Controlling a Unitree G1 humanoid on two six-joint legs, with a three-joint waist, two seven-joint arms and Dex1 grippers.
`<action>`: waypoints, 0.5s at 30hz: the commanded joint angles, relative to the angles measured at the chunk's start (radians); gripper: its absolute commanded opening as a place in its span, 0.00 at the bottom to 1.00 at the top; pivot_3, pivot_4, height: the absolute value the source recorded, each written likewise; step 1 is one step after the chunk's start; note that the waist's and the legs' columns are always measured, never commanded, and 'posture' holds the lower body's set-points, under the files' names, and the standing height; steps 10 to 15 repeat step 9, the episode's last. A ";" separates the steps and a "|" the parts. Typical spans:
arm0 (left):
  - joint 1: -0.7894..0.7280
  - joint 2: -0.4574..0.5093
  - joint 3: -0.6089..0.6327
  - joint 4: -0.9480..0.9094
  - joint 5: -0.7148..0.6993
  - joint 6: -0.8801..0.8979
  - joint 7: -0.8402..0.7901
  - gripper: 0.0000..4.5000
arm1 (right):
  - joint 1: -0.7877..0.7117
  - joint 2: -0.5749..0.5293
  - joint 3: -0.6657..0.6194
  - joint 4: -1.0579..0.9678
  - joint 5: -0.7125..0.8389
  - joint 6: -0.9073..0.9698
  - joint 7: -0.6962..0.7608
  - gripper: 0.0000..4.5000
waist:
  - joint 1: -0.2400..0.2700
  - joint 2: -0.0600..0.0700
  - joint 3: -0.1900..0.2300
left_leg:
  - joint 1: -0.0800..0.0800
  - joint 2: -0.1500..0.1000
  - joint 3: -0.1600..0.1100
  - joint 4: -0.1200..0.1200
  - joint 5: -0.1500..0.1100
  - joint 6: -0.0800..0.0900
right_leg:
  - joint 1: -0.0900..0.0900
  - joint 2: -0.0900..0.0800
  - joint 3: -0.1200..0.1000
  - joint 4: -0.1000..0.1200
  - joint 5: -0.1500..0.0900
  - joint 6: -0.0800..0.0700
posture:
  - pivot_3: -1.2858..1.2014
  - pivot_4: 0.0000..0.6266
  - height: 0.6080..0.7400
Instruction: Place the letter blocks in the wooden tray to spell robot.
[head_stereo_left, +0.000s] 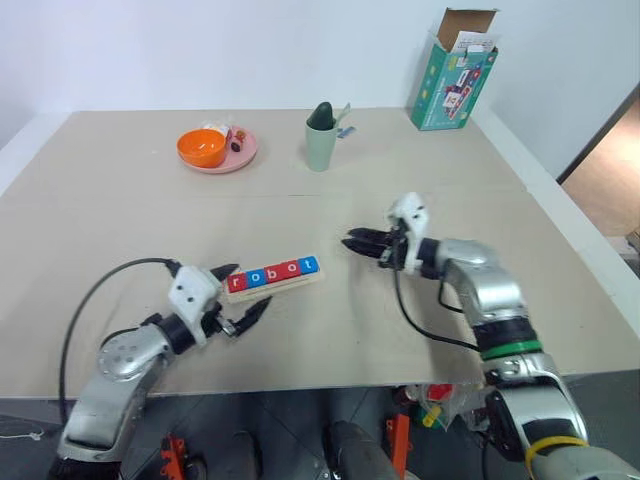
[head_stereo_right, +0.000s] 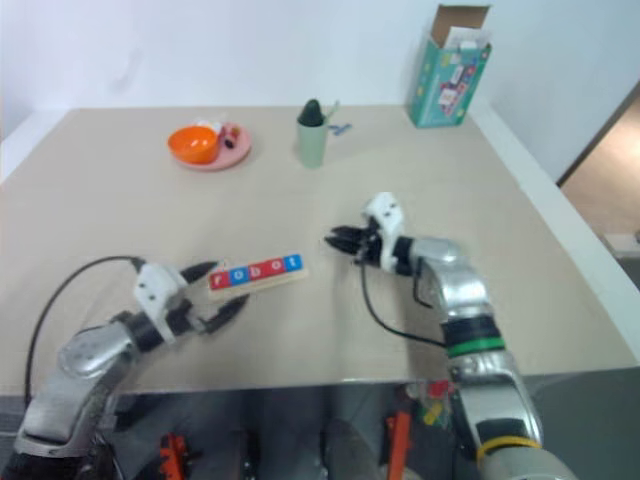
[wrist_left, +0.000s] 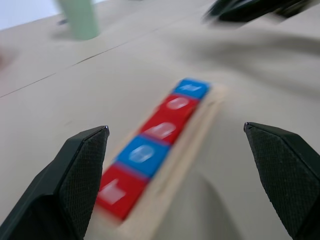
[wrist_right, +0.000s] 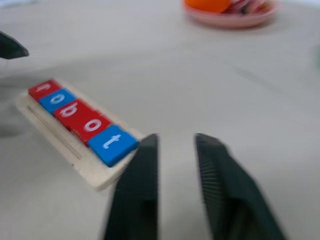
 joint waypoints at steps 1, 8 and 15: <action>0.017 0.026 0.061 -0.021 -0.032 0.009 -0.009 1.00 | 0.088 -0.024 -0.047 -0.188 0.067 0.066 -0.033 0.58 | 0.000 0.000 0.000 | 0.000 0.000 0.000 0.000 0.000 0.000 | 0.000 0.000 0.000 0.000 0.000 0.000 | 0.52 0.24 1.00; 0.027 0.052 0.188 0.049 -0.053 0.025 0.017 1.00 | 0.348 -0.070 -0.142 -0.425 0.157 0.143 -0.093 0.99 | 0.000 0.000 0.000 | 0.000 0.000 0.000 0.000 0.000 -0.001 | 0.000 -0.001 0.000 0.000 -0.003 -0.004 | 0.52 0.24 1.00; 0.034 0.058 0.200 0.056 -0.051 0.023 0.015 1.00 | 0.370 -0.074 -0.151 -0.435 0.160 0.135 -0.102 0.99 | 0.000 0.000 0.000 | 0.000 0.000 0.000 0.000 0.000 -0.001 | 0.000 -0.001 0.000 0.000 -0.003 -0.004 | 0.52 0.24 1.00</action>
